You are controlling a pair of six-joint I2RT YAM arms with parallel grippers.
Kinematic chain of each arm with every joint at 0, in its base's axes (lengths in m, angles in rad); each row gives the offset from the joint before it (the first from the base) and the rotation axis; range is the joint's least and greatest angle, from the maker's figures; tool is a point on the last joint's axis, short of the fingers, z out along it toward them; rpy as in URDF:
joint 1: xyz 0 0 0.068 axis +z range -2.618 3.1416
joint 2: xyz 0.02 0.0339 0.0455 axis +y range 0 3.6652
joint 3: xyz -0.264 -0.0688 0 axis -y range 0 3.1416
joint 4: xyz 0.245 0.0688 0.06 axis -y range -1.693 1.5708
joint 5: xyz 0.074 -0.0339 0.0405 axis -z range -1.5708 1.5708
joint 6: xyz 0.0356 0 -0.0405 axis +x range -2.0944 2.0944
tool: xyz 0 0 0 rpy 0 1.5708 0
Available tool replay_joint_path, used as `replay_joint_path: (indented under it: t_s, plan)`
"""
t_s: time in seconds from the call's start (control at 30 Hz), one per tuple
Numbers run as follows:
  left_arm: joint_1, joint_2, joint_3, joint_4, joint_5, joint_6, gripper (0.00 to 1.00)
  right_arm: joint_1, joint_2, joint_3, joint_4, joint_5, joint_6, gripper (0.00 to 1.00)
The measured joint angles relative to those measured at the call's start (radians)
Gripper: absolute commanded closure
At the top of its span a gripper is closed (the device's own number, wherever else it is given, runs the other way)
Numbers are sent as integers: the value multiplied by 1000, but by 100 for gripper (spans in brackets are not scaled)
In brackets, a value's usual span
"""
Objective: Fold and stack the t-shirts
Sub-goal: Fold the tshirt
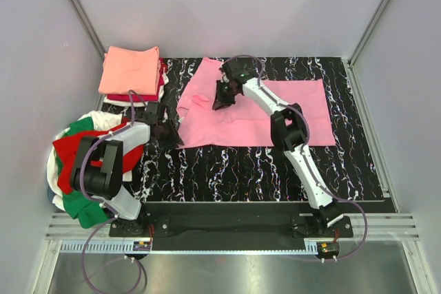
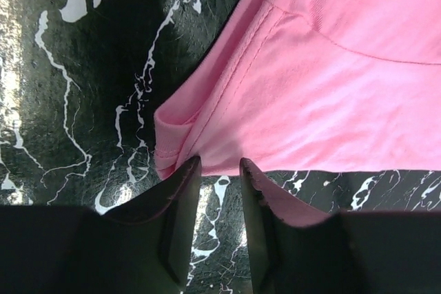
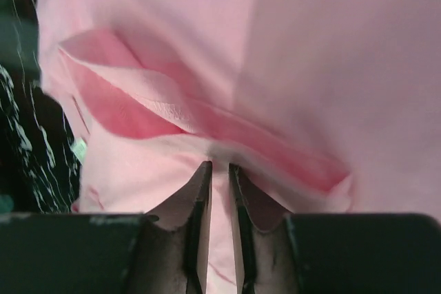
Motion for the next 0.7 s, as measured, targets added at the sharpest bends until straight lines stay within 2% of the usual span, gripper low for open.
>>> replay_joint_path:
  t_s: [0.1, 0.2, 0.23, 0.3, 0.37, 0.4, 0.53, 0.63, 0.7]
  plan:
    - [0, -14, -21, 24, 4, -1, 64, -64, 66, 116, -8, 10, 0, 73]
    - [0, -18, -26, 30, 6, 0, 65, -116, 134, 239, 19, 68, 5, 55]
    - [0, -18, -26, 29, 6, 1, 65, -135, 140, 244, 53, 82, 15, 39]
    - [0, -19, -26, 26, 6, 2, 65, -161, 138, 240, 110, 97, 29, 31]
    - [0, -24, -24, 9, 2, 8, 63, -177, 114, 196, 212, 113, 40, 23]
    - [0, -28, -22, -8, -2, 12, 55, -182, 93, 164, 250, 113, 46, 22]
    - [-4, -37, 42, -136, -50, 49, 45, -179, -40, 41, 335, 106, 53, 17]
    - [-2, -15, 184, -241, -94, 90, 41, -171, -232, -124, 386, 108, 54, 15]
    - [3, 34, 337, -278, -105, 117, 39, -169, -397, -284, 428, 107, 55, 15]
